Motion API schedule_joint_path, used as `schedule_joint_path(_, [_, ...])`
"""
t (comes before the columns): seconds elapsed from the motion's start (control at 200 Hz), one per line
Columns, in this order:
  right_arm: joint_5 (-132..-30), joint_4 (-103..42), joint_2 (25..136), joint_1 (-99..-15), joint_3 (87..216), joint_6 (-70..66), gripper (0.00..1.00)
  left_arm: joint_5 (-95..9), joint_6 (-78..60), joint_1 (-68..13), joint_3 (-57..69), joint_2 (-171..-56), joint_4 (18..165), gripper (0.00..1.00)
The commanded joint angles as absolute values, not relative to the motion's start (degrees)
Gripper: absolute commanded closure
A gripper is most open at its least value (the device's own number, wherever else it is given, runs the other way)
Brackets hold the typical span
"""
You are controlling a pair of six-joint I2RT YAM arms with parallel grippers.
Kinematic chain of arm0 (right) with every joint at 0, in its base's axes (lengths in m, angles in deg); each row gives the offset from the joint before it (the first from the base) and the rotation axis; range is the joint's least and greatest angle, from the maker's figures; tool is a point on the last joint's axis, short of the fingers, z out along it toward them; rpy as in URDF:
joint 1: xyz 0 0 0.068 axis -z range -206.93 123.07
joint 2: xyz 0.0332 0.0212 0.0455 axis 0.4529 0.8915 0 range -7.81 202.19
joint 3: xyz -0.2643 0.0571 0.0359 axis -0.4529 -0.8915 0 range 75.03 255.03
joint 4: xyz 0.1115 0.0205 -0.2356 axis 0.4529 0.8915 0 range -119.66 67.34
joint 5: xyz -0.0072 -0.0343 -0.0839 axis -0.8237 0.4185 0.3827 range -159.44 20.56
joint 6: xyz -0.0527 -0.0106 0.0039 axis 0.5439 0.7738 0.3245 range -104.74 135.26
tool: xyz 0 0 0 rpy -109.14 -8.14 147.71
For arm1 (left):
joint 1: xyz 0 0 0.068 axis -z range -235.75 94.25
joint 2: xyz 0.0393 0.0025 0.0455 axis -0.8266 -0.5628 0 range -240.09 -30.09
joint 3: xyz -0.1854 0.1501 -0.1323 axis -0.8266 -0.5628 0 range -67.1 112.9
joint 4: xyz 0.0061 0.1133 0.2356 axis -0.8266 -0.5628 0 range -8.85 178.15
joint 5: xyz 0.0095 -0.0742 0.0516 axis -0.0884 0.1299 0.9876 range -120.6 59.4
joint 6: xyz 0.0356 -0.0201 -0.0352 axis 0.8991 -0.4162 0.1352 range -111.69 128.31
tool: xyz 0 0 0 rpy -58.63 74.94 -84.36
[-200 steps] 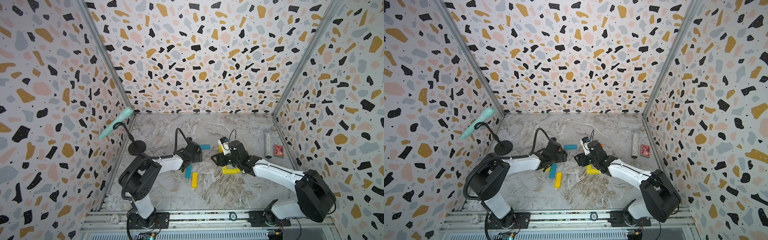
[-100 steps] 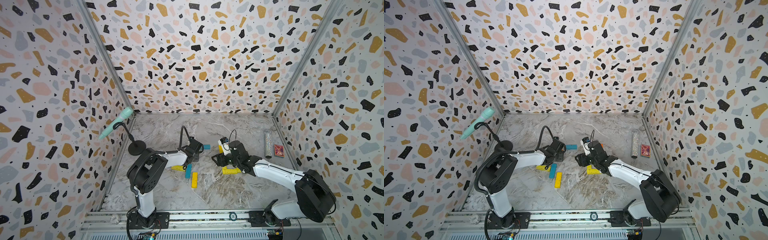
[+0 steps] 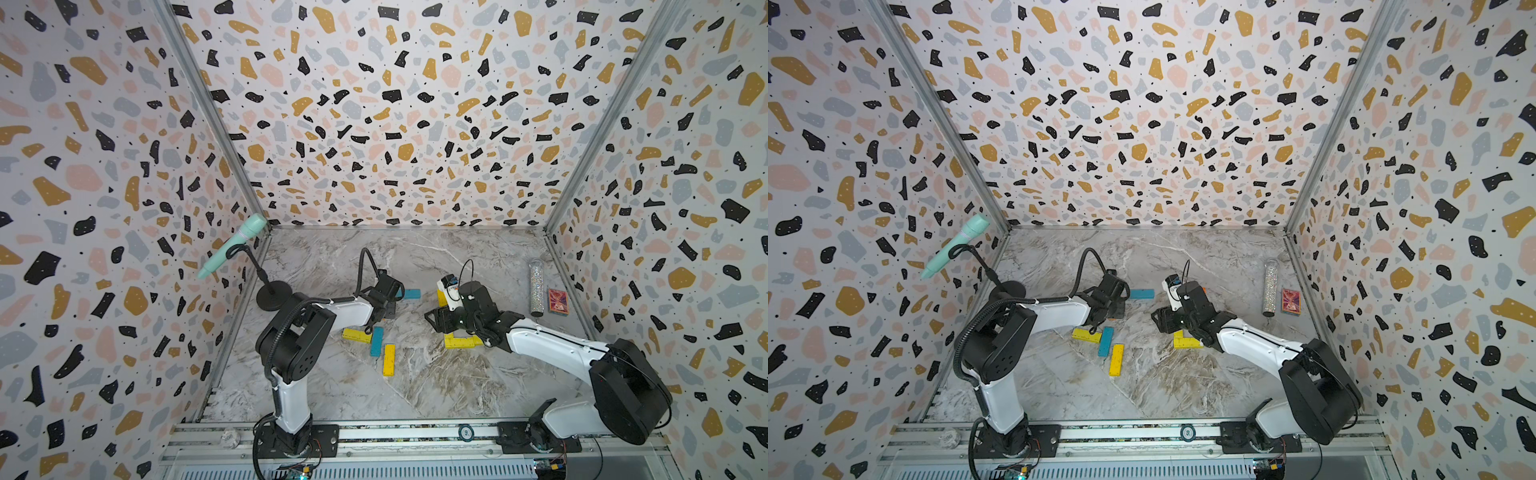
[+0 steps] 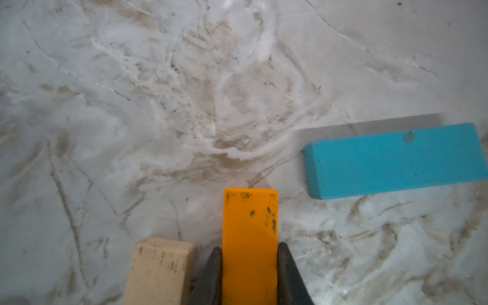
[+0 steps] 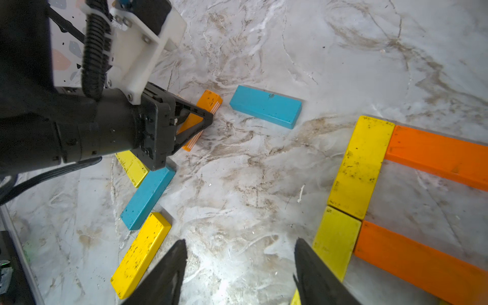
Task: Assemble the number 6 with building blocks
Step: Assemble the building block at the center of the board.
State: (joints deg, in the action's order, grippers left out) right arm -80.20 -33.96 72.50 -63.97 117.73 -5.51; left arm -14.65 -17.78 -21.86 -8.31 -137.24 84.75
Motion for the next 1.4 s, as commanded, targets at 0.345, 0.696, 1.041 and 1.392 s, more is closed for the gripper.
schedule_joint_path(0.345, [-82.0, -33.8, 82.3, -63.1, 125.4, -2.3, 0.34, -18.2, -16.9, -22.4, -6.8, -136.8, 86.4, 0.80])
schedule_joint_path(0.696, [-84.5, -32.6, 87.2, -61.3, 131.3, -1.0, 0.34, -19.6, -17.3, -22.4, -8.0, -136.0, 88.0, 0.48])
schedule_joint_path(1.041, [-88.5, -30.9, 94.0, -59.2, 140.0, -1.5, 0.34, -26.2, -22.0, -25.9, -10.2, -128.9, 93.9, 0.38])
schedule_joint_path(1.392, [-88.4, -27.6, 104.8, -58.2, 148.8, -1.5, 0.34, -28.4, -24.1, -27.8, -15.4, -128.6, 99.5, 0.33])
